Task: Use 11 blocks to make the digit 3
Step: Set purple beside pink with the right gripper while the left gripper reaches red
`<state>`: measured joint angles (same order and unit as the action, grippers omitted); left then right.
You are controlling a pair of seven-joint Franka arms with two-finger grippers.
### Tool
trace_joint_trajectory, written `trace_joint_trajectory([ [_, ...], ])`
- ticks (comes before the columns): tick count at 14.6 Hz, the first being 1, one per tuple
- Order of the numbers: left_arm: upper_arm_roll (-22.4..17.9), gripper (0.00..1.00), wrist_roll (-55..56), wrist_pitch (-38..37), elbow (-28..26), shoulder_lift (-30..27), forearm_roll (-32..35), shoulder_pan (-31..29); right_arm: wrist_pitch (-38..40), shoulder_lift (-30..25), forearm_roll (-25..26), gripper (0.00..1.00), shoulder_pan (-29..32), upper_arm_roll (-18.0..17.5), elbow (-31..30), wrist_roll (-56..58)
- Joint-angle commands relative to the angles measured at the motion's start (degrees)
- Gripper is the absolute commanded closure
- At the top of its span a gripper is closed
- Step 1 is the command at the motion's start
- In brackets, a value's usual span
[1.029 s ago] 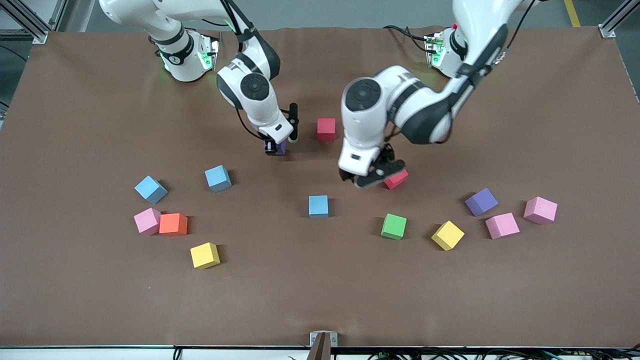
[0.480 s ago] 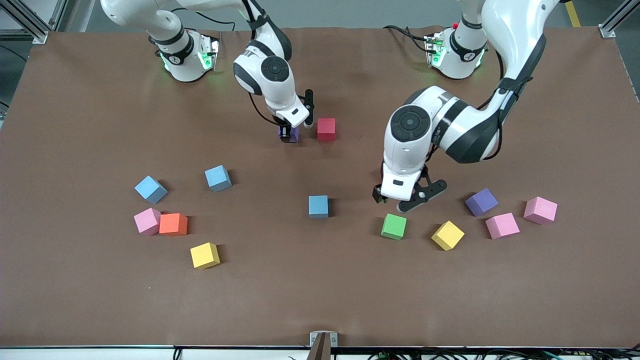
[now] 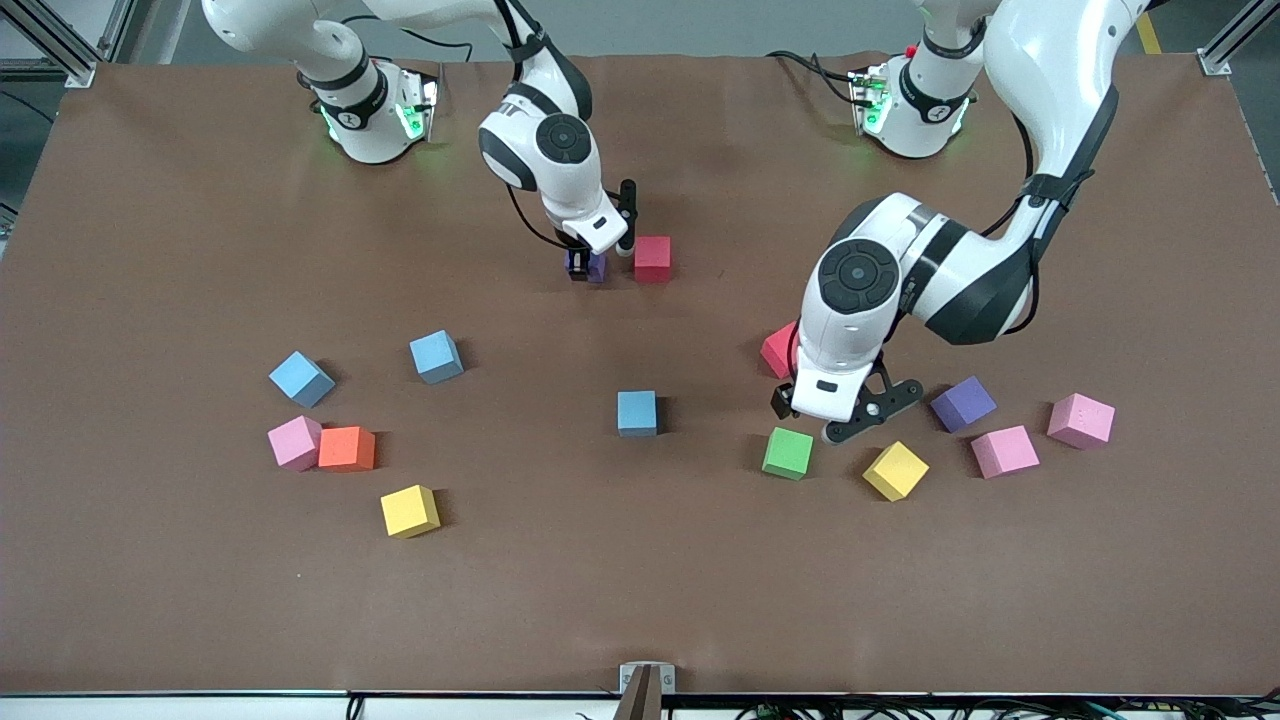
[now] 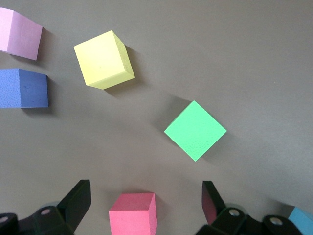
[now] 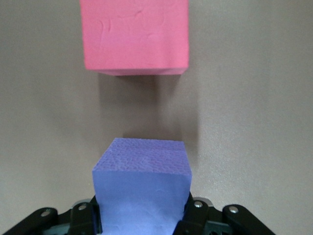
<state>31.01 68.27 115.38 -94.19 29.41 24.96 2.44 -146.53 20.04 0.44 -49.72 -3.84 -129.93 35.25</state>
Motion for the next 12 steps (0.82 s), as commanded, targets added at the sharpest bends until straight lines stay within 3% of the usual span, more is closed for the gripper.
trace_joint_trajectory([
  [1, 0.4, 0.0, -1.0, -1.0, 0.1, -0.1, -1.0, -1.3, -0.2, 0.8, -0.2, 0.58, -1.4, 0.3, 0.9, -1.3],
  [8, 1.2, 0.0, -1.1, -1.0, -3.2, -0.8, -1.6, -4.6, 0.2, 3.7, -0.2, 0.57, -2.8, 0.4, 4.2, -4.5],
  [12, 7.0, 0.0, -2.0, -0.8, -6.3, -0.8, -1.6, -11.6, 0.3, 4.7, -0.2, 0.57, -3.6, 0.4, 5.4, -5.0],
])
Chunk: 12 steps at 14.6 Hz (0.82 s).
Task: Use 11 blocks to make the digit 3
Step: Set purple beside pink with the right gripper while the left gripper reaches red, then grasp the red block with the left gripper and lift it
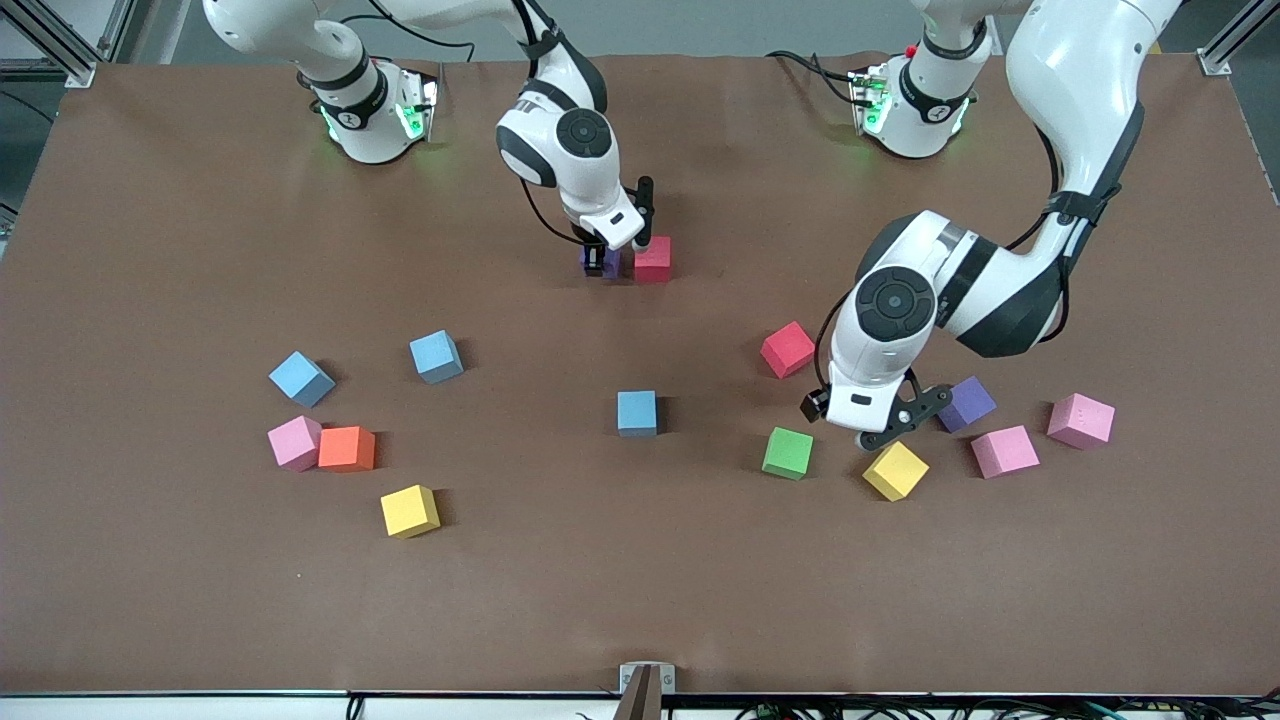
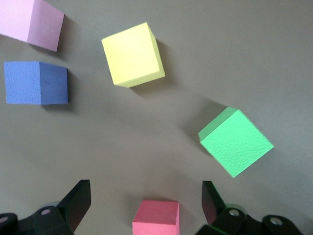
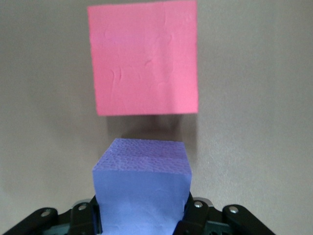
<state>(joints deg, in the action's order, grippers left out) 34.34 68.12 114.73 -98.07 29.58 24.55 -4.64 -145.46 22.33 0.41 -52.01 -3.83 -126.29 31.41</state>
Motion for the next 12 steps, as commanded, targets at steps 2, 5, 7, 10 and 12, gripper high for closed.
trace_joint_trajectory([
  [2, 8.4, 0.0, -2.4, 0.3, -4.8, -1.0, -1.1, -9.7, -0.7, 2.4, -0.1, 0.57, -1.3, 0.4, 1.8, -1.2],
  [5, 11.3, 0.0, -2.4, 1.8, -7.1, -0.8, -0.6, -12.4, -0.6, 2.4, -0.1, 0.57, -1.8, 0.4, 2.3, -1.2],
  [7, 11.3, 0.0, -2.4, 6.2, -10.5, -0.6, -0.4, -12.5, -0.5, 2.9, -0.1, 0.57, -1.9, 0.3, 3.0, -1.4],
  [10, 11.2, 0.0, -2.1, 13.7, -15.0, -0.2, -0.2, -12.6, -0.4, 3.4, -0.1, 0.56, -2.1, 0.3, 3.8, -2.5],
  [12, 11.2, 0.01, -2.3, 14.1, -15.0, 0.4, 0.3, -12.2, -0.4, 3.5, -0.1, 0.56, -2.1, 0.4, 3.9, -2.4],
])
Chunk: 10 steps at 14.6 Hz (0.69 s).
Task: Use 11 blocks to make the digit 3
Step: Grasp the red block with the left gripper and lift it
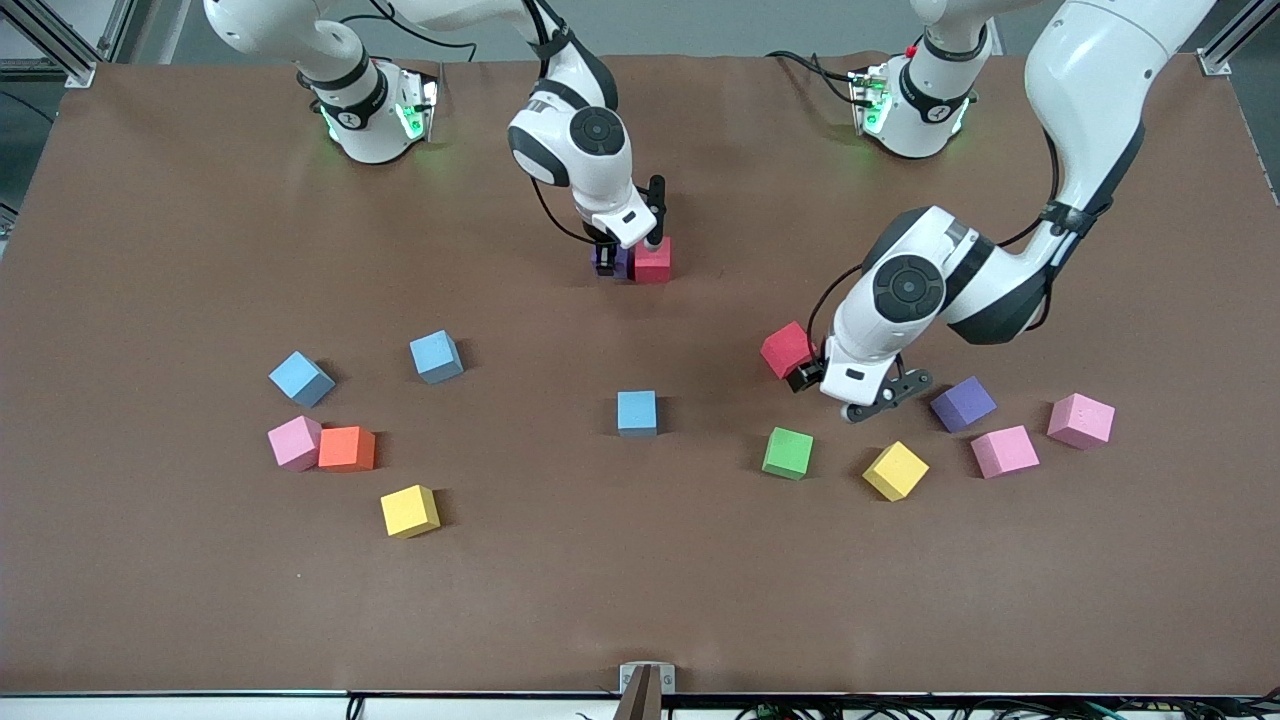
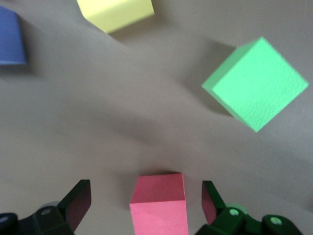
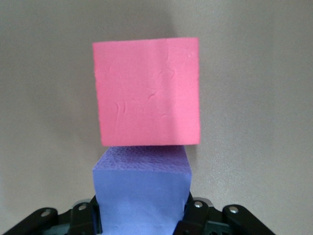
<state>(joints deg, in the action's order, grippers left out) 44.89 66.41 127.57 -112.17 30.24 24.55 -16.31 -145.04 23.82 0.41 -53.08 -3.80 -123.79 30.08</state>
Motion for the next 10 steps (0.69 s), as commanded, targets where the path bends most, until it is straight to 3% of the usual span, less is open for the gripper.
trace_joint_trajectory([
  [1, 0.7, 0.01, -0.1, 1.3, -0.9, -0.2, 0.3, -0.4, -0.9, 2.0, -0.1, 0.56, -1.1, 0.3, 1.4, -1.1],
  [10, 0.7, 0.01, 10.9, 5.8, -6.4, 1.2, 0.3, 0.2, -0.9, 2.8, -0.1, 0.56, -1.5, 0.3, 2.5, -1.2],
])
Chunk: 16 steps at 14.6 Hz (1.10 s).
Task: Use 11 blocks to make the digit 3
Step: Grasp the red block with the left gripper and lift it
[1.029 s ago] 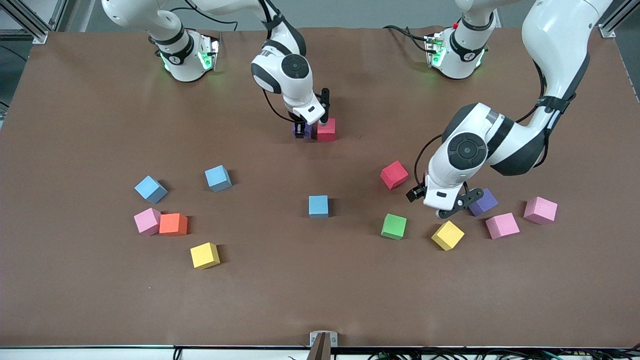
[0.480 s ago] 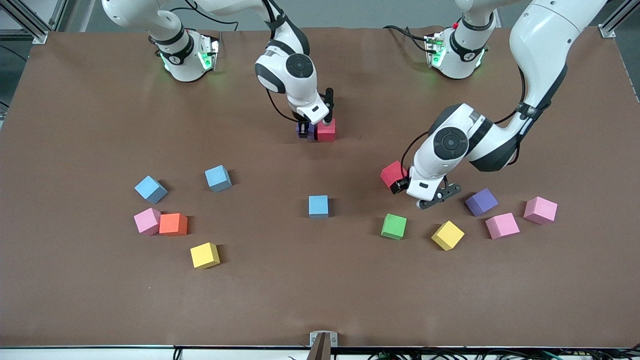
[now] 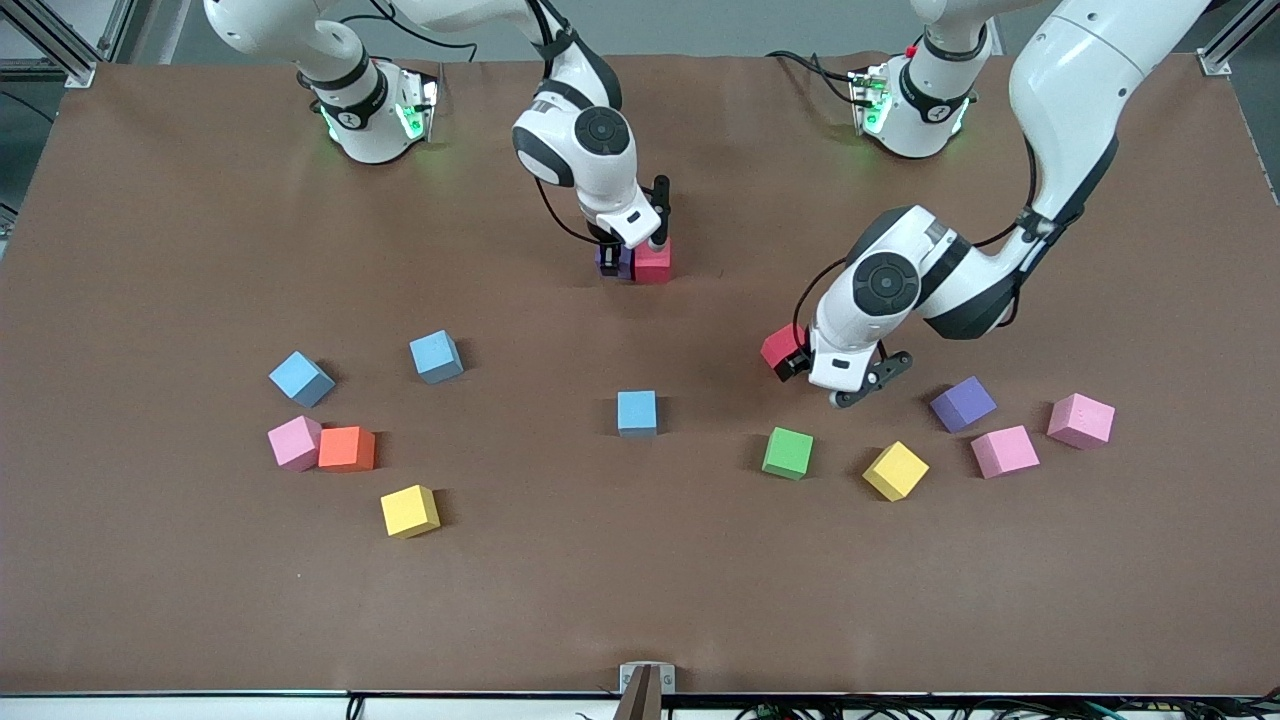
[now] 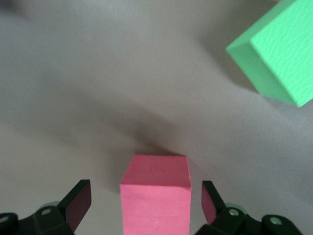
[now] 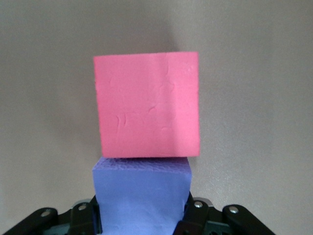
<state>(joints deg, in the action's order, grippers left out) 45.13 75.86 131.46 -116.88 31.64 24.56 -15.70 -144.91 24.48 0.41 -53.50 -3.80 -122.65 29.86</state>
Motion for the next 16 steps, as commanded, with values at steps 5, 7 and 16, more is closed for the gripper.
trace_joint_trajectory([
  [5, 0.4, 0.03, 1.4, 5.3, -3.4, 1.0, 0.7, -0.2, -1.0, 2.1, -0.1, 0.54, -1.1, 0.4, 1.5, -0.9],
  [7, 0.2, 0.05, 1.4, 7.5, -4.7, 1.1, 0.9, -0.4, -1.0, 2.1, -0.1, 0.53, -0.9, 0.4, 1.5, -0.9],
  [16, 0.3, 0.63, 5.5, 7.8, -4.1, 1.0, 0.9, -0.5, -1.0, 2.1, 0.8, 0.47, -0.6, 0.5, 1.7, -0.4],
])
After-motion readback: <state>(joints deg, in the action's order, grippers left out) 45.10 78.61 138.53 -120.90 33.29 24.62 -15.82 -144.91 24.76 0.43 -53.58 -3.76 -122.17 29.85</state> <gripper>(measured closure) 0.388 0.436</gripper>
